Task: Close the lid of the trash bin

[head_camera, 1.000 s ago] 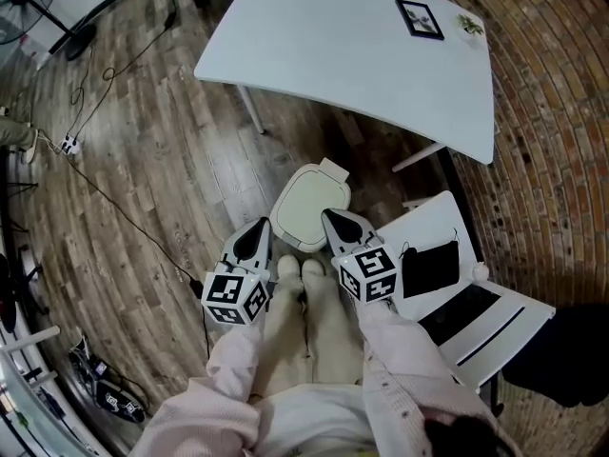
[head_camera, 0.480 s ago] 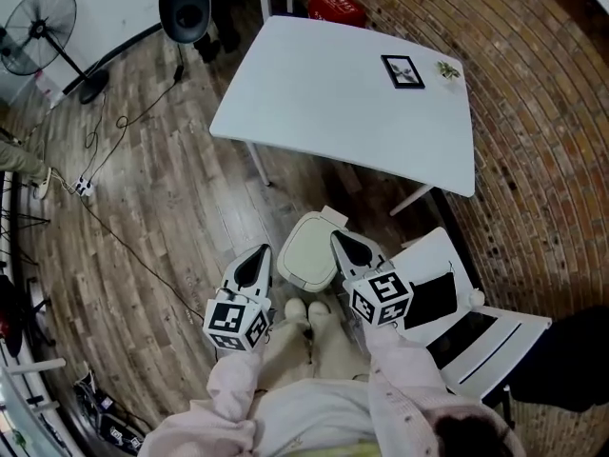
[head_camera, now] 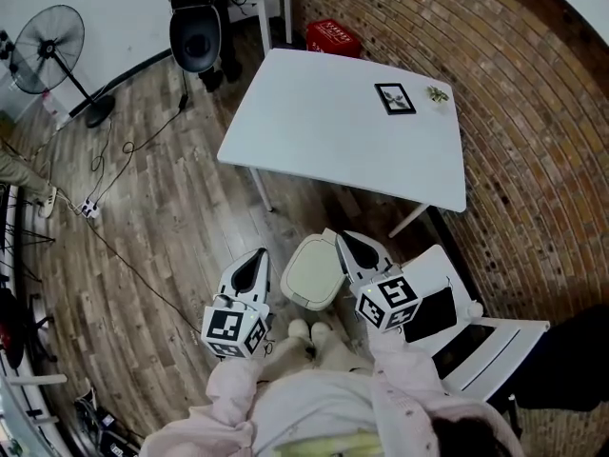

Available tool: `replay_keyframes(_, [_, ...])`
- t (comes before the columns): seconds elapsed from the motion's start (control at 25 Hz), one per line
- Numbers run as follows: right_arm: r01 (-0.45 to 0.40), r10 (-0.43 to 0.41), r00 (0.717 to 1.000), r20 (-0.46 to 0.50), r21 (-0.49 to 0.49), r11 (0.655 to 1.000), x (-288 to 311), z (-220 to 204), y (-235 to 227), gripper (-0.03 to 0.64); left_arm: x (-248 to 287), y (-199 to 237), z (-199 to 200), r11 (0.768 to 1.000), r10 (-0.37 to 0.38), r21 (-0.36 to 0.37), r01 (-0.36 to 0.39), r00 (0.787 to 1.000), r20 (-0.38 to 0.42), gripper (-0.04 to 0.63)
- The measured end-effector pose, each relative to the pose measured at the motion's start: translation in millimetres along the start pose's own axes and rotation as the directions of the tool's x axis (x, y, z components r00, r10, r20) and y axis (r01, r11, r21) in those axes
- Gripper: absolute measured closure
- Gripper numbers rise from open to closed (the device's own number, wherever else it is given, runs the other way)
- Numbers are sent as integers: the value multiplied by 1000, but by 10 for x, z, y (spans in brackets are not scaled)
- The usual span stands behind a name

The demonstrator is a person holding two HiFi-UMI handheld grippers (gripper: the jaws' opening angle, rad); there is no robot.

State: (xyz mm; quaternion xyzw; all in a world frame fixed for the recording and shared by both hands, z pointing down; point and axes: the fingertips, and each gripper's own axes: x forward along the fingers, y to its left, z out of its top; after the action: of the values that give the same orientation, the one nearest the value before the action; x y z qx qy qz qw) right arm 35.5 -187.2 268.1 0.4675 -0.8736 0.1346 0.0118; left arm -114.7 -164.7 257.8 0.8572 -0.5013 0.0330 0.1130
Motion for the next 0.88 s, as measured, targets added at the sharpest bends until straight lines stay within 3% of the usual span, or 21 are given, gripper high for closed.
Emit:
replay_keyframes(0.48, [3,3,992,126,-45,999,-149,519,71,612,-258,131,457,997,48,57,-54,993,104,603])
replay_keyframes(0.88, [35,-24,986,167,-65,997,-184,619,8,612,-290,210,537,991,80,96,-92,989,124,603])
